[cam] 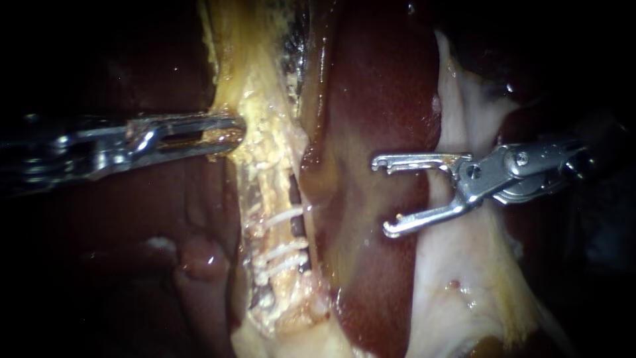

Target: Going back third clip left tube

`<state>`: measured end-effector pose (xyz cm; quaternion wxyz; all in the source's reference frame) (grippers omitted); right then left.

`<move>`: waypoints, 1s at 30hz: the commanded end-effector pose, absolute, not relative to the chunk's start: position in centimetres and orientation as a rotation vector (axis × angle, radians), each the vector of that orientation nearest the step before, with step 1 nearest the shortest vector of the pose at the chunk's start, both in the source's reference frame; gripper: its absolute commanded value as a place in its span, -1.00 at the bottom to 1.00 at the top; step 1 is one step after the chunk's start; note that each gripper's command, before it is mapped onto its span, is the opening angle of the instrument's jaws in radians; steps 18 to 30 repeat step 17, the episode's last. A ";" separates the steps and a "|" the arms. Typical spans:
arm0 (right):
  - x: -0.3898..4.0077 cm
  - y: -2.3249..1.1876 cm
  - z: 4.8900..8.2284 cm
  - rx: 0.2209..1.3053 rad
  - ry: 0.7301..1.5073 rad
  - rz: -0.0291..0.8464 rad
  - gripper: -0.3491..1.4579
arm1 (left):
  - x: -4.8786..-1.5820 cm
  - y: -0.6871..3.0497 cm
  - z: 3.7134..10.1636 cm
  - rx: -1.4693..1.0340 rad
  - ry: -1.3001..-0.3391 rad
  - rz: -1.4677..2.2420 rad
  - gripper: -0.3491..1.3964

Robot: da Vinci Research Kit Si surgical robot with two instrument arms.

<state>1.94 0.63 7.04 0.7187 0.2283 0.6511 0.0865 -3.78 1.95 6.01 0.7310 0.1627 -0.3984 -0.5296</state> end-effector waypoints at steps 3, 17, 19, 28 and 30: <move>1.95 0.62 7.02 0.505 1.440 0.192 0.05 | -3.82 1.95 6.06 0.358 -0.876 -1.165 -1.00; 1.95 0.63 6.94 0.505 1.444 0.188 0.05 | -3.82 1.96 6.06 0.359 -0.876 -1.165 -1.00; 1.95 0.63 6.94 0.505 1.444 0.188 0.05 | -3.82 1.96 6.06 0.359 -0.876 -1.165 -1.00; 1.95 0.63 6.94 0.505 1.444 0.188 0.05 | -3.82 1.96 6.06 0.359 -0.876 -1.165 -1.00; 1.95 0.63 6.94 0.505 1.444 0.188 0.05 | -3.82 1.96 6.06 0.359 -0.876 -1.165 -1.00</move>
